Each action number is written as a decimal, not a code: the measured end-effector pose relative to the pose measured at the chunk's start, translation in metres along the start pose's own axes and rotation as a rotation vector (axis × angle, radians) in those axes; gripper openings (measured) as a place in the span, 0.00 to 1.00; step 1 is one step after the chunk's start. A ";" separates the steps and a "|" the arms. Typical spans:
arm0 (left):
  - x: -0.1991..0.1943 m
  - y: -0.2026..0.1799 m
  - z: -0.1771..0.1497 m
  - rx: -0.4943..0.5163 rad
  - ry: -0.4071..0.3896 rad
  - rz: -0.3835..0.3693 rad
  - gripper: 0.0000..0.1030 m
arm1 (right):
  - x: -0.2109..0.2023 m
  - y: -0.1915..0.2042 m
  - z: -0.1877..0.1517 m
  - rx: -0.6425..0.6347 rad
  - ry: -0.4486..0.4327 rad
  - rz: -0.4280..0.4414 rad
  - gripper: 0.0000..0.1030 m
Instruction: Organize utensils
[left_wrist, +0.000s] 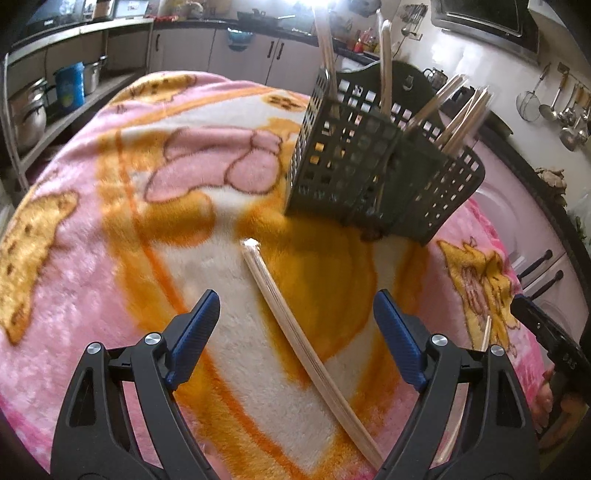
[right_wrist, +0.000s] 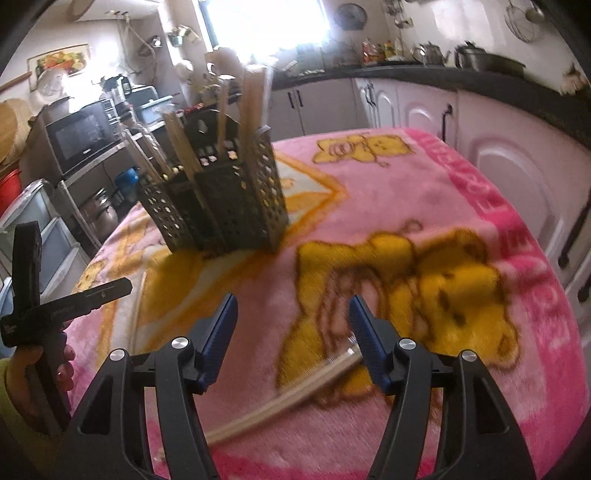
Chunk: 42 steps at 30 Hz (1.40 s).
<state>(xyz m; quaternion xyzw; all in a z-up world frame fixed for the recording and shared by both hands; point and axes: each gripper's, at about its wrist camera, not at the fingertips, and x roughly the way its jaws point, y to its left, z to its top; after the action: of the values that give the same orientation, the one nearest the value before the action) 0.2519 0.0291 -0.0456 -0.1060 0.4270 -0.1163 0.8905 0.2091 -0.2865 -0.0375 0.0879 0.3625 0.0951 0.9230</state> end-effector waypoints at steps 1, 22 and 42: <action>0.002 0.000 0.000 -0.004 0.005 -0.001 0.74 | 0.000 -0.004 -0.002 0.016 0.006 0.001 0.59; 0.034 0.008 0.014 -0.056 0.035 0.020 0.67 | 0.036 -0.019 -0.015 0.079 0.164 -0.068 0.49; 0.035 0.027 0.029 -0.112 0.042 0.096 0.07 | 0.052 0.020 0.018 0.026 0.161 0.120 0.06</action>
<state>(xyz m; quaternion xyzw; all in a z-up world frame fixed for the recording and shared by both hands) 0.2992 0.0465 -0.0617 -0.1326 0.4562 -0.0514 0.8785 0.2571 -0.2566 -0.0541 0.1133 0.4305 0.1522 0.8824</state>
